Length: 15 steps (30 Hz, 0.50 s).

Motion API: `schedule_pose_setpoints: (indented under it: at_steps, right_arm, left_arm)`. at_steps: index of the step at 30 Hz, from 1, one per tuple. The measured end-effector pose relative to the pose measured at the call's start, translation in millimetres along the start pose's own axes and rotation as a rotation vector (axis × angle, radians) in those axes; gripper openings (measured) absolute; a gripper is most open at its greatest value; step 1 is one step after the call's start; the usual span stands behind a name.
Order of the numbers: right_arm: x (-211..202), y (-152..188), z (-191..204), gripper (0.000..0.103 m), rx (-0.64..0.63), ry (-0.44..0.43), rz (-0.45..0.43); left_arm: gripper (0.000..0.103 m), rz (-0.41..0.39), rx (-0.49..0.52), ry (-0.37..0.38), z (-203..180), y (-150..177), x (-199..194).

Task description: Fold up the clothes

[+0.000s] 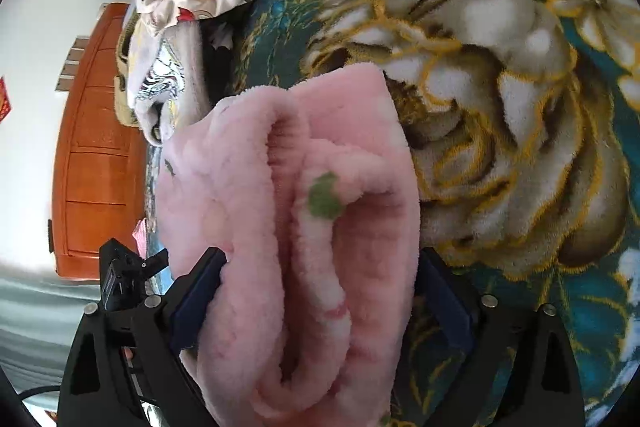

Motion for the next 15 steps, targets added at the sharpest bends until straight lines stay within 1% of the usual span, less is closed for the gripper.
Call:
schedule_pose_setpoints:
  at_steps: [1,2,3,4,5,6,7,8,9,11,14,15]
  right_arm:
    - [0,-1,1,0.093,0.015,-0.001,0.004]
    - [0,-2,2,0.089,0.030,-0.021,0.005]
    - [-1,-4,2,0.075,0.045,-0.042,0.004]
    - [-3,-6,3,0.061,0.053,-0.037,0.006]
    - [-5,-8,3,0.055,0.060,-0.030,0.000]
    - [-9,-9,2,0.049,0.067,-0.042,-0.001]
    - [-13,-10,2,0.044,0.076,-0.061,-0.002]
    - [-17,-11,2,0.043,0.079,-0.076,-0.002]
    - [-22,-13,2,0.041,0.080,-0.090,-0.003]
    - [-34,-19,8,0.039,0.044,-0.105,-0.015]
    - [-55,-32,17,0.038,-0.024,-0.119,-0.044]
    - [-66,-39,17,0.038,-0.042,-0.114,-0.067]
  left_arm:
    - [0.098,-0.008,0.003,-0.002,-2,0,-1]
    - [0.093,-0.016,0.012,-0.008,-5,1,-3]
    - [0.090,-0.026,0.033,-0.022,-10,1,-5]
    - [0.085,-0.036,0.054,-0.036,-14,2,-8]
    - [0.079,-0.044,0.076,-0.053,-19,2,-10]
    - [0.075,-0.049,0.100,-0.070,-25,1,-12]
    - [0.068,-0.055,0.120,-0.076,-31,2,-14]
    - [0.061,-0.059,0.142,-0.076,-40,1,-16]
    - [0.058,-0.061,0.166,-0.065,-54,0,-14]
    - [0.049,-0.063,0.215,-0.044,-81,-3,-12]
    - [0.042,-0.067,0.288,-0.012,-121,-8,-9]
    - [0.042,-0.069,0.312,-0.001,-134,-9,-8]
Point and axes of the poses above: each gripper's, at about its wrist camera, not at the fingertips, and x roughly the way its jaws point, z to its left, y to its underside, the point moved 3 cm from there along x, roughly the way its jaws point, and after that the axes turned 10 degrees about -y, right-handed, at the moved point
